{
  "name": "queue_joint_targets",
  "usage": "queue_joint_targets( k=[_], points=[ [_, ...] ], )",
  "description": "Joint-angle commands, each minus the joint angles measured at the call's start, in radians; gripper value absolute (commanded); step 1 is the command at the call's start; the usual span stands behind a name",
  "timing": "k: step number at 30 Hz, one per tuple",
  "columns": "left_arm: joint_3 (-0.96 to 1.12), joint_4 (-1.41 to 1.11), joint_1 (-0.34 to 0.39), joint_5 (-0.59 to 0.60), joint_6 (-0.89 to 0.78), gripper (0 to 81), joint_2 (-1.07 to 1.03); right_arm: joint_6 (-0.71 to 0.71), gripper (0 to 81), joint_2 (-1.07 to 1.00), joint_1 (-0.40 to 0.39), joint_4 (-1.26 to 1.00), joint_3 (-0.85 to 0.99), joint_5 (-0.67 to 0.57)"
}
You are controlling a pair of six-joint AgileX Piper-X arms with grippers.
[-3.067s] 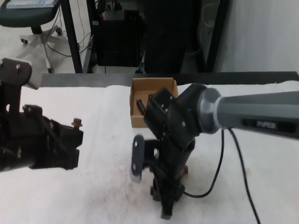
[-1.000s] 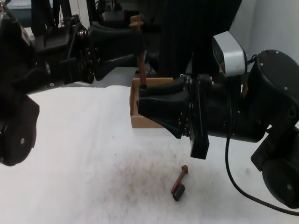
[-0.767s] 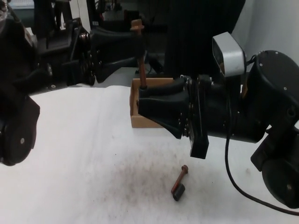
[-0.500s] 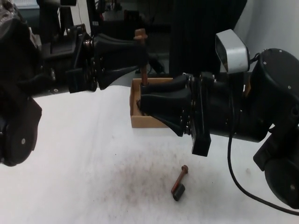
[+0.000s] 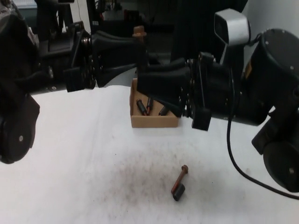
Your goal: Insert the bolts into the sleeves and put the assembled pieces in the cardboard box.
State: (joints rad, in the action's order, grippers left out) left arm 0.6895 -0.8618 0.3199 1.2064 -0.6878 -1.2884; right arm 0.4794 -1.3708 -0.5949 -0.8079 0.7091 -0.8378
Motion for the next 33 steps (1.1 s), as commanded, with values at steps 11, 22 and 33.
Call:
queue_joint_targets(
  k=[11, 22, 33],
  points=[
    [0.0, 0.01, 0.024, -0.047, 0.031, 13.0, 0.002, 0.023, 0.8, 0.027, -0.001, -0.032, 0.057, -0.005],
    [0.0, 0.005, 0.024, -0.046, -0.002, 32.8, 0.009, 0.023, 0.8, 0.027, -0.001, -0.032, 0.057, -0.005],
    [0.0, 0.005, 0.024, -0.046, -0.105, 48.2, 0.057, 0.023, 0.8, 0.027, -0.001, -0.032, 0.057, -0.005]
  ],
)
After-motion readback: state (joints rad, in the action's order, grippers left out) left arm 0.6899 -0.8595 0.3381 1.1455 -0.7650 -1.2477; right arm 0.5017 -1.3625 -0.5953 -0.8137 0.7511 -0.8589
